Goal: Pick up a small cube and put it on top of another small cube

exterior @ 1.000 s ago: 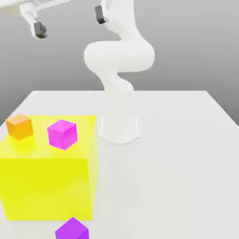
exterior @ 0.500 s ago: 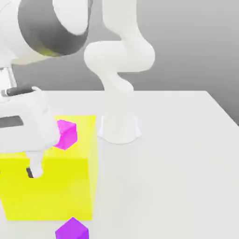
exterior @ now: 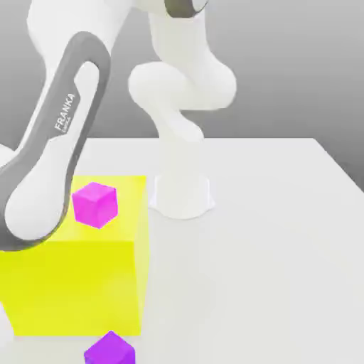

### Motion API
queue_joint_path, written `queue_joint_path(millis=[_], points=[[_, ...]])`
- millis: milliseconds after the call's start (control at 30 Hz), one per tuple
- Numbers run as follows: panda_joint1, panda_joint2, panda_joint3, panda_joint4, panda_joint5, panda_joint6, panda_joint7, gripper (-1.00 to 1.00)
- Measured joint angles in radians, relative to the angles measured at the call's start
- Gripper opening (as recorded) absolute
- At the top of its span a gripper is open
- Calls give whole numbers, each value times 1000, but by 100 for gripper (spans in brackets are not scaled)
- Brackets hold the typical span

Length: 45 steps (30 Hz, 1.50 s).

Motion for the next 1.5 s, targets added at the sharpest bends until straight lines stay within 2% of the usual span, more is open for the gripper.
queue_joint_path(millis=[33,67,267,333,433,600,767,900,1067,1200,1500], points=[[-15,39,18,11,15,28,-9,0],[-26,69,32,19,28,49,-18,-100],[-31,82,37,23,43,53,-26,-100],[-13,43,15,12,22,28,-14,-100],[14,-44,-6,4,-8,-61,-10,-100],[5,-145,6,-10,47,-225,23,-100],[12,-260,-23,-61,71,-344,127,-100],[28,-373,-55,-110,44,-417,239,-100],[42,-542,-81,-178,-53,-478,419,-100],[24,-674,-82,-252,-159,-478,606,-100],[-100,-964,25,-423,-450,-473,1082,-100]])
